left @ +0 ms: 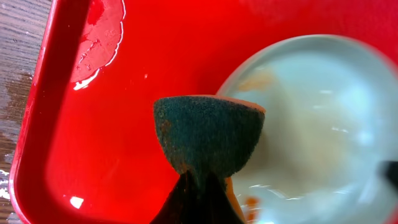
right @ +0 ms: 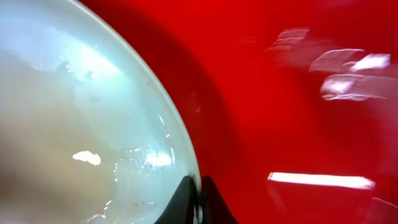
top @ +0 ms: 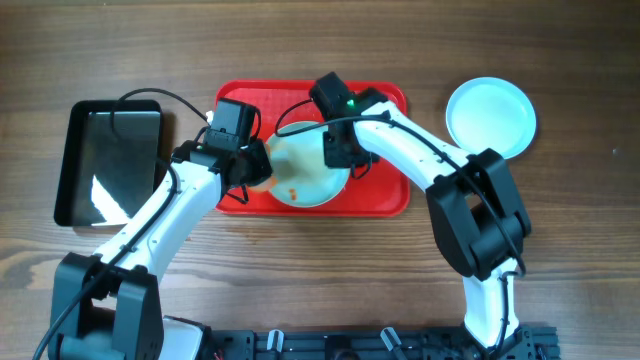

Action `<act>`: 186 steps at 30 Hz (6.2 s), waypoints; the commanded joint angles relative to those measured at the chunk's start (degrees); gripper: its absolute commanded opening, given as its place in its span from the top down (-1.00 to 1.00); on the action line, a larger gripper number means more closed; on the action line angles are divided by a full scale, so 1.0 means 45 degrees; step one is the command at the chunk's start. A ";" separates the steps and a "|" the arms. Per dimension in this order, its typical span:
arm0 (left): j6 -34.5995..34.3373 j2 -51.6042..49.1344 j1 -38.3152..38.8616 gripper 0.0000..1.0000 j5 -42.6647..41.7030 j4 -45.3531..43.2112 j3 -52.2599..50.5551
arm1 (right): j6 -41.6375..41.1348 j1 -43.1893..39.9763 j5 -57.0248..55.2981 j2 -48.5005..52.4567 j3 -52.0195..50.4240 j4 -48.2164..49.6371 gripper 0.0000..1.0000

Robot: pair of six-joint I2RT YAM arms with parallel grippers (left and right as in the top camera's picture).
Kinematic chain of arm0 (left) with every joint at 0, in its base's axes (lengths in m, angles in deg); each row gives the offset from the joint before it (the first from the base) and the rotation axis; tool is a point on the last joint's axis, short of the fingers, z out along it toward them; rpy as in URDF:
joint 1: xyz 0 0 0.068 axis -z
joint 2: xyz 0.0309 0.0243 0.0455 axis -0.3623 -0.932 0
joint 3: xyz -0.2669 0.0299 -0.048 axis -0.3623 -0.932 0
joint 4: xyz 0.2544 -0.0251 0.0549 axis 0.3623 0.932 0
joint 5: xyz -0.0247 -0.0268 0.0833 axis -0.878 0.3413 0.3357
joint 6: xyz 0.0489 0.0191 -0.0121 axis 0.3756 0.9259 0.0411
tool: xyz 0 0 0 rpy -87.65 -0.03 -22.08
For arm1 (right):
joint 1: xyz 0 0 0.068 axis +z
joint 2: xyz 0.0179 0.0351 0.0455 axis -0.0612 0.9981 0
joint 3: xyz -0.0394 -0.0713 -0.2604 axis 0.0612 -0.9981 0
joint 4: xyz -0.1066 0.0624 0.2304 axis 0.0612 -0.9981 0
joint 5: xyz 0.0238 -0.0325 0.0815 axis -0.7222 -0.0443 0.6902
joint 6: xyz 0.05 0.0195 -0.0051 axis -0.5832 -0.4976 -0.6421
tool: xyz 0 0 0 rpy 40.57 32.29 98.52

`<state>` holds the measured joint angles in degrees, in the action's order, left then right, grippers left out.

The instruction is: Clean dirty plates on tray and stack at the side

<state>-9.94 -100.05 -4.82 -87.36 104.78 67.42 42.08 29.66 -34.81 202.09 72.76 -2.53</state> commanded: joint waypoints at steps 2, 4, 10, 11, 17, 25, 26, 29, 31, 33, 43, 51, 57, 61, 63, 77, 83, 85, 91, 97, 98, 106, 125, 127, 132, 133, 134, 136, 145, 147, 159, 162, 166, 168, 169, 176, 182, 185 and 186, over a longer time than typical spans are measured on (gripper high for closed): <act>0.0189 -0.0049 -0.0044 0.92 0.0160 -0.0185 -0.0058 | -0.0078 -0.0029 -0.5824 -0.0617 0.1923 -0.1802 0.91; 0.0189 -0.0049 -0.0044 0.92 0.0160 -0.0189 -0.0058 | -0.0039 -0.0029 -0.6858 -0.0699 0.2312 -0.2404 0.91; 0.0189 -0.0049 -0.0044 0.92 0.0165 -0.0185 -0.0058 | 0.0189 0.0423 -0.9641 -0.0719 0.2560 -0.3463 0.92; 0.0189 -0.0049 -0.0044 0.92 0.0165 -0.0189 -0.0058 | 0.0199 0.0583 -1.0350 -0.0719 0.2560 -0.3609 0.92; 0.0189 -0.0049 -0.0044 0.92 0.0165 -0.0194 -0.0058 | 0.0189 0.1928 -1.3517 -0.0719 0.2560 -0.4192 0.92; 0.0194 -0.0049 -0.0044 0.92 0.0165 -0.0180 -0.0058 | -0.0976 0.2603 -1.3007 -0.0719 0.2560 -0.3993 0.91; 0.0189 -0.0049 -0.0044 0.92 0.0165 -0.0180 -0.0058 | -0.0996 0.2526 -1.2196 -0.0719 0.2560 -0.3789 0.91; 0.0194 -0.0053 -0.0044 0.92 0.0165 -0.0180 -0.0058 | -0.1010 0.1933 -0.8864 -0.0719 0.2560 -0.3070 0.91; 0.0194 -0.0049 -0.0044 0.92 0.0165 -0.0175 -0.0058 | -0.1005 0.0957 -0.5455 -0.0719 0.2535 -0.2492 0.91; 0.0194 -0.0049 -0.0044 0.92 0.0165 -0.0180 -0.0058 | -0.1001 0.0393 -0.3410 -0.0719 0.2390 -0.2074 0.91; 0.0194 -0.0049 -0.0044 0.92 0.0107 -0.0189 -0.0058 | -0.2569 -0.0457 0.1268 -0.0641 -0.1996 0.2642 0.91; -0.0311 -0.0053 0.0053 0.92 -0.1812 -0.1171 -0.0058 | -0.5464 -0.0136 0.2511 -0.0641 -0.5105 0.6732 0.92; -0.0340 -0.0627 0.1049 0.92 -0.1783 -0.2346 -0.0058 | -0.6130 0.0515 0.2302 -0.0641 -0.5532 0.7703 0.91; -0.0335 -0.1447 0.1253 0.92 -0.1511 -0.3274 -0.0058 | -0.6091 0.0641 0.2171 -0.0641 -0.5532 0.7708 0.91; -0.0335 -0.1758 0.1180 0.92 -0.0933 -0.3390 -0.0058 | -0.6057 0.0641 0.2089 -0.0641 -0.5532 0.7616 0.91; -0.0287 -0.2346 0.1185 0.92 0.1224 -0.3050 -0.0058 | -0.6101 0.0641 0.2084 -0.0641 -0.5532 0.7640 0.91; 0.0204 -0.3021 0.1112 0.92 0.2603 -0.2565 -0.0058 | -0.5770 0.0641 0.2079 -0.0641 -0.5532 0.7631 0.91; 0.0214 -0.3055 0.1112 0.92 0.4342 -0.2040 -0.0058 | -0.5775 0.0641 0.2079 -0.0641 -0.5532 0.7635 0.91; 0.1831 -0.3050 0.1112 0.92 0.8568 -0.2191 -0.0058 | -0.5770 0.0641 0.2074 -0.0641 -0.5532 0.7635 0.91; 0.1831 -0.2973 0.1117 0.92 1.1560 -0.2798 -0.0049 | -0.5775 0.0641 0.2074 -0.0641 -0.5532 0.7684 0.91; 0.1826 -0.2924 0.1127 0.92 1.1560 -0.2798 -0.0049 | -0.5775 0.0641 0.2064 -0.0641 -0.5532 0.7684 0.91; 0.1384 -0.1909 0.1710 0.92 0.9024 -0.2871 -0.0049 | -0.5780 0.0641 0.2030 -0.0641 -0.5532 0.7728 0.91; -0.0301 -0.2035 0.1719 0.92 0.0811 -0.3206 -0.0058 | -0.5770 0.0641 0.2035 -0.0641 -0.5532 0.7713 0.91; -0.0301 -0.2574 0.1719 0.92 0.0636 -0.3269 -0.0058 | -0.5770 0.0641 0.2035 -0.0641 -0.5532 0.7723 0.91; -0.0097 -0.3220 0.1379 0.92 0.1812 -0.3235 -0.0058 | -0.5736 0.0641 0.2025 -0.0641 -0.5532 0.7713 0.91; 0.0010 -0.3220 0.1205 0.92 0.2370 -0.3133 -0.0058 | -0.5668 0.0641 0.2030 -0.0641 -0.5532 0.7713 0.91; 0.0369 -0.3220 0.1049 0.92 0.2710 -0.3079 -0.0058 | -0.5668 0.0641 0.2030 -0.0641 -0.5532 0.7694 0.91; 0.0947 -0.3220 0.0695 0.92 0.3463 -0.2914 -0.0058 | -0.5673 0.0641 0.2030 -0.0641 -0.5532 0.7694 0.91; 0.1885 -0.3211 -0.0767 0.92 0.6732 -0.2982 -0.0053 | -0.5683 0.0641 0.2035 -0.0641 -0.5532 0.7732 0.91; 0.1836 -0.3026 -0.0758 0.92 0.6751 -0.3279 -0.0053 | -0.5678 0.0641 0.2035 -0.0641 -0.5532 0.7737 0.92; 0.1137 0.0821 -0.0738 0.92 0.3881 -0.2011 -0.0053 | -0.4435 0.0442 0.1336 -0.1287 -0.5289 0.7427 0.91; 0.0947 0.0733 -0.0738 0.92 0.1729 -0.1282 -0.0053 | -0.3308 0.0204 -0.0112 -0.2229 -0.4789 0.6630 0.92; 0.0083 0.0447 -0.0738 0.92 0.0481 -0.0593 -0.0058 | -0.0311 0.0063 -0.2123 -0.4104 -0.4396 0.6081 0.91; 0.0083 0.0355 -0.0738 0.92 -0.0083 -0.0471 -0.0058 | 0.1146 0.0078 -0.3716 -0.5275 -0.4357 0.6057 0.91; 0.0083 0.0355 -0.0733 0.92 -0.0189 -0.0447 -0.0058 | 0.1666 0.0078 -0.4721 -0.5877 -0.4357 0.6052 0.91; 0.0083 0.0355 -0.0738 0.92 -0.0262 -0.0219 -0.0083 | 0.4323 0.0078 -0.7776 -0.8072 -0.4357 0.6232 0.92; 0.0083 0.0355 -0.0733 0.92 -0.0267 -0.0214 -0.0083 | 0.6868 0.0078 -0.8510 -0.8097 -0.4376 0.6785 0.91; 0.0068 0.0355 -0.0733 0.92 -0.0272 -0.0228 -0.0083 | 0.7660 0.0170 -0.8514 -0.7961 -0.4376 0.6873 0.91; -0.0126 0.0350 -0.0733 0.92 -0.0272 -0.0228 -0.0083 | 0.8272 0.0335 -0.8738 -0.7810 -0.4391 0.6985 0.91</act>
<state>-8.98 -97.95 -8.18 -87.86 103.78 67.32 71.28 29.94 -70.94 166.11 52.23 27.72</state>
